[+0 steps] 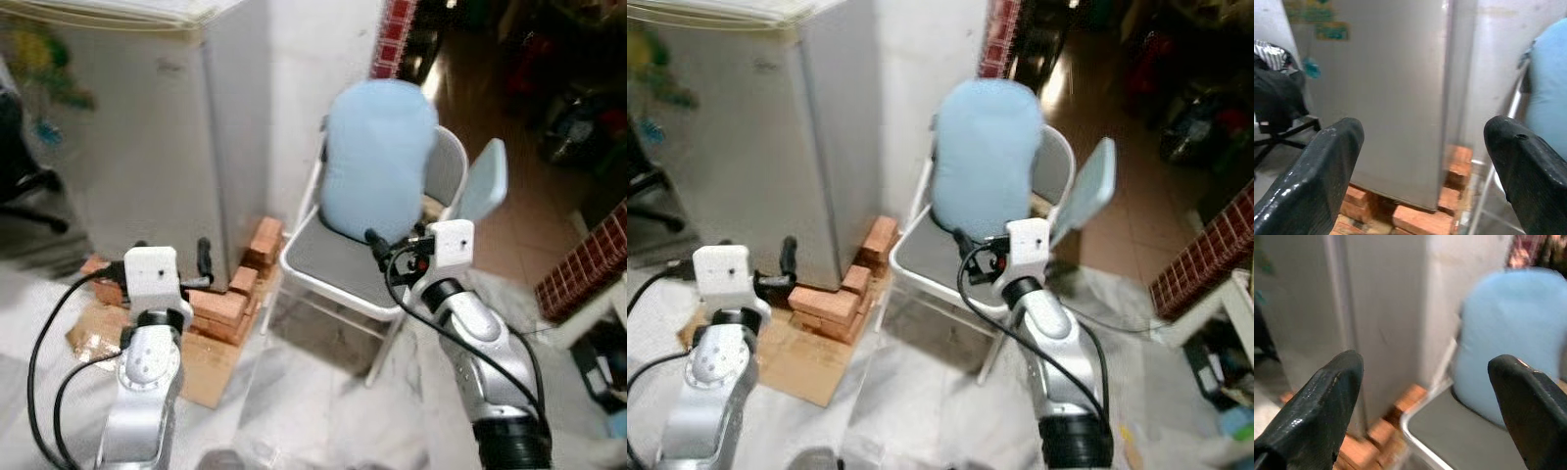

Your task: Restocking fridge

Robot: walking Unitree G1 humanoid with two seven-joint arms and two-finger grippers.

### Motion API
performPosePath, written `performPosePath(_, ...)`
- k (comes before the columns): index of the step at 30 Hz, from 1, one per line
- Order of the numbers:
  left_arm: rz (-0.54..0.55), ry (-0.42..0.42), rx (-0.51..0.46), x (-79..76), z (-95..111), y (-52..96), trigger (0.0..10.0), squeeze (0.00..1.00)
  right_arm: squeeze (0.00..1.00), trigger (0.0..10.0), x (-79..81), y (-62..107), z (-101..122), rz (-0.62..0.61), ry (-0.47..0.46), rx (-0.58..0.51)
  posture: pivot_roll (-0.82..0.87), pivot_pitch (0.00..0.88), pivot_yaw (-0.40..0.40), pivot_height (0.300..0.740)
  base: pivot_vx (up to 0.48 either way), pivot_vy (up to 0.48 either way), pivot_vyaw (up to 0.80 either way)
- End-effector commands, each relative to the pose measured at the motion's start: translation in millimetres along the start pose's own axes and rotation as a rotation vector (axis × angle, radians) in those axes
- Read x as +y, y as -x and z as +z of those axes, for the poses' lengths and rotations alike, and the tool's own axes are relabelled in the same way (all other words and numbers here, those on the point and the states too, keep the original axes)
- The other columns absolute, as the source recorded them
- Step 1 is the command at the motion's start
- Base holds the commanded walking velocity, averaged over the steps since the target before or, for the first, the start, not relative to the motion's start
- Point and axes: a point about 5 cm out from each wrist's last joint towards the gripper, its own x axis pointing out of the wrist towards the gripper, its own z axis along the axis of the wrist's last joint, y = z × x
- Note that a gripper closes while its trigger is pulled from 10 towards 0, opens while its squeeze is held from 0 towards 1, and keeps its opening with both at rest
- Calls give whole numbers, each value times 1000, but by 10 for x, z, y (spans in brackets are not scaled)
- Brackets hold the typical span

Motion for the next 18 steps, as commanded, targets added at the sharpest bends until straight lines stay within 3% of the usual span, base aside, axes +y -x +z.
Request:
performPosePath(1,-36,16,3,-129,-9,-7,10000,0,0,10000,-150,88,65,-51,15,-12,27,0,-49,740,0,480,0)
performPosePath(8,-79,38,32,-261,-52,58,10000,0,0,10000,-256,234,94,-81,20,-11,-1,0,-21,740,0,480,0)
performPosePath(18,-167,35,27,-320,-83,-57,10000,0,0,10000,-431,467,42,-176,34,-14,-44,0,34,740,0,480,0)
